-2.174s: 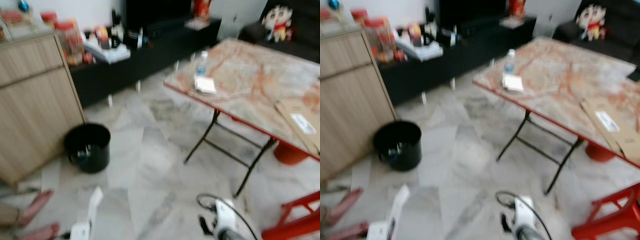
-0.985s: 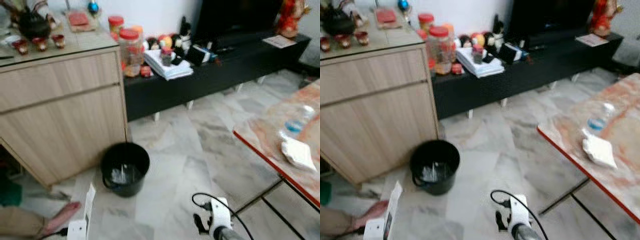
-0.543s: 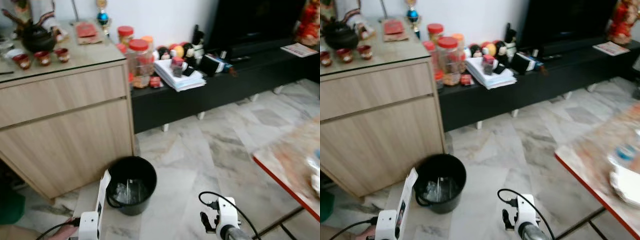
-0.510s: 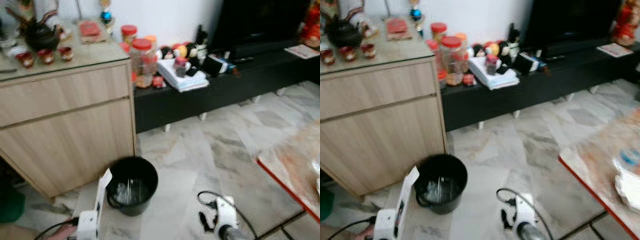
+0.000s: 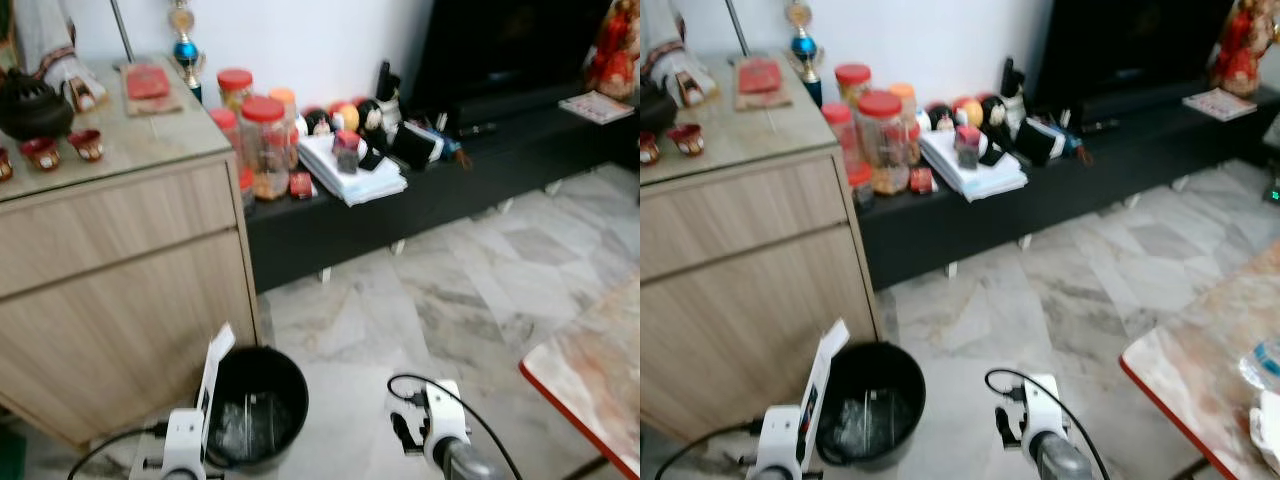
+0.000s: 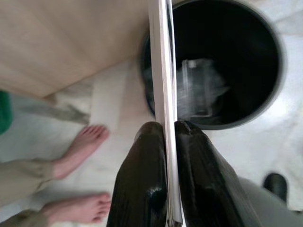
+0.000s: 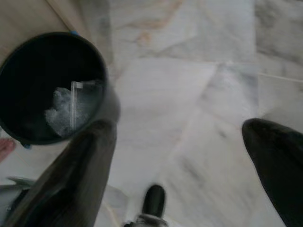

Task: Picking trash to rubbish bin

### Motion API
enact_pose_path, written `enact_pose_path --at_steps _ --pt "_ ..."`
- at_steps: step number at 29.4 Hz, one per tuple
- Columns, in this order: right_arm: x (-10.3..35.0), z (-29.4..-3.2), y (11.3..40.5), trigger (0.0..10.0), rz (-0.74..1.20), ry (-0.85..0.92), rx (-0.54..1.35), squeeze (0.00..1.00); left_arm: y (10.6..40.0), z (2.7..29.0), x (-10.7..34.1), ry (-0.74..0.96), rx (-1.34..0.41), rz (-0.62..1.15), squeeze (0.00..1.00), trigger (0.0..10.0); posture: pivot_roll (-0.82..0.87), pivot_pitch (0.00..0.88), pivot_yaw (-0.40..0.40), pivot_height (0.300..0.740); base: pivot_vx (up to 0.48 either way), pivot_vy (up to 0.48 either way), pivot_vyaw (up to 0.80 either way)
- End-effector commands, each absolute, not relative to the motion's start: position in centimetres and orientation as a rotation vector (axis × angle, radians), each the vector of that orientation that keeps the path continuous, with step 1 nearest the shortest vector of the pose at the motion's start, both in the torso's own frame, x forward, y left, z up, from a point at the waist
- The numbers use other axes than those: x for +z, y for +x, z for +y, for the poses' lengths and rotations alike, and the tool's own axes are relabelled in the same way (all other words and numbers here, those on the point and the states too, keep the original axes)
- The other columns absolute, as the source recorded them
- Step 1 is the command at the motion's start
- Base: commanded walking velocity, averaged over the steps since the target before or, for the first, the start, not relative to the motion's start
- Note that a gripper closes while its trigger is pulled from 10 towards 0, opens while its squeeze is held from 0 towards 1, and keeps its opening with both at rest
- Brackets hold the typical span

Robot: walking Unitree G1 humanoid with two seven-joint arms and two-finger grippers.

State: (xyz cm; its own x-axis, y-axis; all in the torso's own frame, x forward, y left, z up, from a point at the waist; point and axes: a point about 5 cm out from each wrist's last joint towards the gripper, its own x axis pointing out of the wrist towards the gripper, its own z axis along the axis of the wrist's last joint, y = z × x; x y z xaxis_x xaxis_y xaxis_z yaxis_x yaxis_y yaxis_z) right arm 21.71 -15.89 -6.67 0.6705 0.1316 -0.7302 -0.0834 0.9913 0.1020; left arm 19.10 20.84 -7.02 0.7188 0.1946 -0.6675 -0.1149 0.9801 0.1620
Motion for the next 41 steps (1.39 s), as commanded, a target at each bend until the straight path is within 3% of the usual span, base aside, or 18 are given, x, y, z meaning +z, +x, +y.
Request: enact_pose_path --at_steps 1,12,18,23,32,41 --pt "-6.5 -15.8 22.0 10.0 0.815 0.057 0.132 0.0 19.1 21.1 -6.9 0.115 0.18 0.746 0.0 10.0 0.08 0.069 -0.042 0.74 0.412 0.0 0.0" --pt "-6.5 -15.6 22.0 10.0 0.816 0.037 0.151 0.0 19.8 20.1 -6.8 0.104 0.083 0.731 0.0 10.0 0.08 0.071 -0.045 0.74 0.075 0.0 0.62" --pt "-6.2 -15.4 22.4 10.0 0.808 0.052 0.164 0.0 20.2 19.5 -6.6 0.079 0.031 0.723 0.0 10.0 0.08 0.071 -0.045 0.74 0.0 0.0 0.0" --pt "-5.8 -14.8 23.1 10.0 0.796 0.055 0.202 0.0 20.3 18.9 -6.7 0.112 -0.109 0.769 0.0 10.0 0.08 0.073 -0.048 0.74 0.0 0.0 0.0" --pt "-5.3 -14.0 23.9 10.0 0.77 0.055 0.242 0.0 20.7 19.8 -6.4 0.128 -0.122 0.775 0.0 10.0 0.08 0.076 -0.051 0.74 0.0 0.0 0.0" --pt "-4.2 -13.0 25.3 10.0 0.715 0.082 0.31 0.0 22.9 19.8 -4.7 0.147 -0.099 0.636 0.0 10.0 0.08 0.076 -0.057 0.74 0.0 0.0 0.0"
